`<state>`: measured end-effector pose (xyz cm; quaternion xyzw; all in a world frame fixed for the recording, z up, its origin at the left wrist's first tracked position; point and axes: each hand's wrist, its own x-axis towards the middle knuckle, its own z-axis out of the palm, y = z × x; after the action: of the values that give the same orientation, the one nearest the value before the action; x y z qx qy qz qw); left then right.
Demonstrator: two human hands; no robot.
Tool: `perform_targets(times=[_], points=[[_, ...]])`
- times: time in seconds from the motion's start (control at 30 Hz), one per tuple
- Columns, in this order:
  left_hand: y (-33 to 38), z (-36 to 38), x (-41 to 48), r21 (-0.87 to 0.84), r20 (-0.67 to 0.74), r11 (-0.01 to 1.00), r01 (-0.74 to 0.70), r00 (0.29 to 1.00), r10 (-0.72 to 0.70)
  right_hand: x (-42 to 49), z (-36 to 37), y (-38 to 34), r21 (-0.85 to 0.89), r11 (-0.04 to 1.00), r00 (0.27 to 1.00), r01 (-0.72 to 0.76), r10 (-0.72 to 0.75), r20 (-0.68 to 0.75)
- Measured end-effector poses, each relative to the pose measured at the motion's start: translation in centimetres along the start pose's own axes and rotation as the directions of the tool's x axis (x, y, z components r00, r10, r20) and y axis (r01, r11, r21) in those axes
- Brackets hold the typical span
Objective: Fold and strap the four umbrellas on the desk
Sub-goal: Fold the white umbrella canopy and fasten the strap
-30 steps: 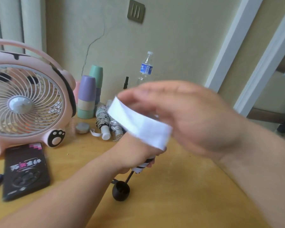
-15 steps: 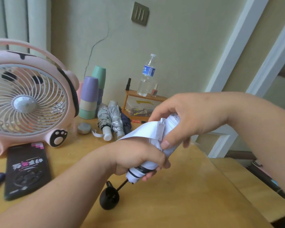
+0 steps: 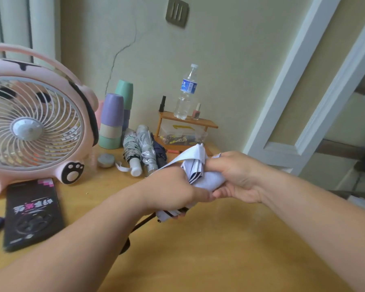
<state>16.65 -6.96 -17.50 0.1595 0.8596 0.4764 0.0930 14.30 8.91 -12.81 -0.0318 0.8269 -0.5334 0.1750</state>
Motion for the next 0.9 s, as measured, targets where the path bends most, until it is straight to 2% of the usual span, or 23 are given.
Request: perform_targets(times=[0.07,0.1,0.13,0.2,0.27,0.3,0.33,0.37,0.4,0.43,0.5,0.6,0.67,0.9], points=[[-0.5,-0.8,0.1,-0.239,0.049,0.97,-0.054,0.997,0.068,-0.3,-0.7,0.1,0.039,0.997,0.998,0.061,-0.062,0.018],[-0.8,-1.3,0.3,-0.393,0.055,0.918,-0.06,0.995,0.088,-0.5,-1.2,0.3,0.064,0.994,0.995,0.091,-0.093,0.023],[-1.1,-1.7,0.6,-0.502,0.022,0.864,-0.046,0.998,0.066,-0.7,-1.6,0.6,0.097,0.988,0.993,0.116,-0.119,0.023],[-2.0,-2.9,1.5,-0.532,-0.123,0.847,0.012,0.988,-0.091,-0.9,-2.3,1.4,0.15,0.975,0.986,0.163,-0.166,0.013],[-2.4,-3.7,1.9,-0.399,-0.229,0.905,0.147,0.94,-0.254,-1.1,-2.4,2.4,0.15,0.967,0.979,0.203,-0.205,-0.004],[-2.3,-4.2,1.8,-0.205,-0.261,0.953,0.225,0.926,-0.274,-1.2,-2.3,2.9,0.139,0.967,0.977,0.212,-0.212,-0.009],[-1.9,-4.8,1.3,0.068,-0.306,0.956,0.287,0.918,-0.253,-1.1,-2.1,3.4,0.129,0.968,0.977,0.214,-0.213,-0.018],[-1.3,-5.3,0.7,0.323,-0.358,0.901,0.291,0.919,-0.168,-1.1,-2.0,3.8,0.122,0.97,0.978,0.209,-0.206,-0.031],[-0.6,-5.5,0.1,0.467,-0.39,0.855,0.225,0.92,-0.029,-1.0,-1.8,4.2,0.118,0.973,0.98,0.2,-0.195,-0.051],[0.2,-5.6,-0.5,0.512,-0.385,0.851,0.116,0.917,0.107,-1.0,-1.6,4.4,0.117,0.975,0.98,0.191,-0.183,-0.071],[1.8,-4.7,-1.7,0.513,-0.243,0.854,-0.084,0.94,0.239,-1.0,-1.3,4.6,0.132,0.974,0.98,0.183,-0.17,-0.107],[1.4,-1.1,-0.8,0.634,0.004,0.759,-0.144,0.983,0.183,-1.4,-1.0,4.2,0.155,0.965,0.973,0.212,-0.195,-0.121],[0.4,0.4,0.2,0.624,0.02,0.77,-0.133,0.988,0.154,-1.8,-0.9,3.9,0.131,0.961,0.965,0.245,-0.229,-0.125],[0.7,0.3,0.2,0.5,0.021,0.831,-0.244,0.963,0.269,-3.1,-1.6,2.4,-0.083,0.963,0.961,0.255,-0.262,-0.086]])
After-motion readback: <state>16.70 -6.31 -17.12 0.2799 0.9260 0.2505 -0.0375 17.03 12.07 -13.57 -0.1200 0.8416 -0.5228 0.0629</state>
